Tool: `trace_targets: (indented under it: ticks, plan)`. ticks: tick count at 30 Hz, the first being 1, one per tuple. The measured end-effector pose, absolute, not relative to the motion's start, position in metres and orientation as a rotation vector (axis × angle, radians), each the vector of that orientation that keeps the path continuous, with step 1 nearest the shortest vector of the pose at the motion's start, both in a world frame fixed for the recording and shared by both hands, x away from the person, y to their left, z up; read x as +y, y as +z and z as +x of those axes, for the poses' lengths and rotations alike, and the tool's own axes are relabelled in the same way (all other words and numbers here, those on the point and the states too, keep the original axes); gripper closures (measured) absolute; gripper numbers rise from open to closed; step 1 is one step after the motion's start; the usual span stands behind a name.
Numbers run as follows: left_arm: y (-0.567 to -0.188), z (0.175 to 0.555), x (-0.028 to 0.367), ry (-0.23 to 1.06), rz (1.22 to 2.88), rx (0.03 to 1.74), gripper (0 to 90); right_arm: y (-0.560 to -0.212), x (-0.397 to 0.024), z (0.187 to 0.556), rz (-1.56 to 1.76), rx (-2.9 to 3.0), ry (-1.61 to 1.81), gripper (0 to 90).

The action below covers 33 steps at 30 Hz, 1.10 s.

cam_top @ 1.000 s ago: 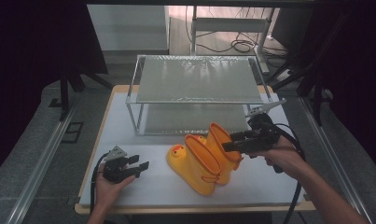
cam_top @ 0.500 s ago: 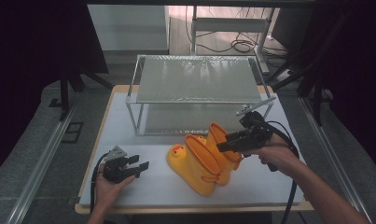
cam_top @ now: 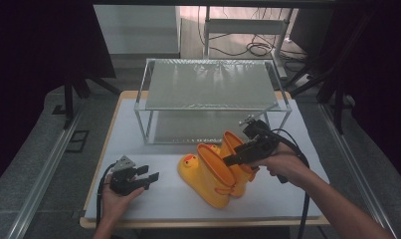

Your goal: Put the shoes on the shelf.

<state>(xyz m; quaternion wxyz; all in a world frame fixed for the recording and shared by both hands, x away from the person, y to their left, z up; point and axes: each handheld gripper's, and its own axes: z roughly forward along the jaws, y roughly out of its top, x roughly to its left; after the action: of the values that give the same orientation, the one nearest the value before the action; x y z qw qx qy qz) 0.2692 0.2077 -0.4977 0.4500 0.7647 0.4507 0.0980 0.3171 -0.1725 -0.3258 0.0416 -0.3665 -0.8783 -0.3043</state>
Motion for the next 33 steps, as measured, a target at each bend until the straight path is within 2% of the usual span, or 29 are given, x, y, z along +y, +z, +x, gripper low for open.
trace_targets:
  ticks: [7, 14, 20, 23, 24, 26, 33]
  plan:
    - [-0.498, 0.269, 0.207, 0.246, 1.896, 1.109, 43.8, -0.328, -0.156, 0.321, -1.135, -2.724, -0.827, 33.7]
    - [-0.498, 0.269, 0.209, 0.244, 1.891, 1.113, 43.8, -0.342, -0.141, 0.327, -1.158, -2.763, -0.667, 39.6]
    - [-0.498, 0.269, 0.210, 0.247, 1.888, 1.114, 43.8, -0.346, -0.137, 0.329, -1.212, -2.787, -0.612, 53.9]
    - [-0.498, 0.269, 0.208, 0.245, 1.892, 1.112, 43.8, -0.346, -0.136, 0.330, -1.240, -2.793, -0.584, 69.4]
    - [-0.498, 0.269, 0.208, 0.245, 1.892, 1.112, 43.8, -0.346, -0.136, 0.330, -1.240, -2.793, -0.584, 69.4]
    - [-0.498, 0.269, 0.208, 0.245, 1.890, 1.113, 43.8, -0.347, -0.138, 0.332, -1.266, -2.774, -0.569, 79.8]
    - [-0.497, 0.269, 0.210, 0.250, 1.886, 1.116, 43.8, -0.347, -0.142, 0.336, -1.317, -2.711, -0.571, 83.1]
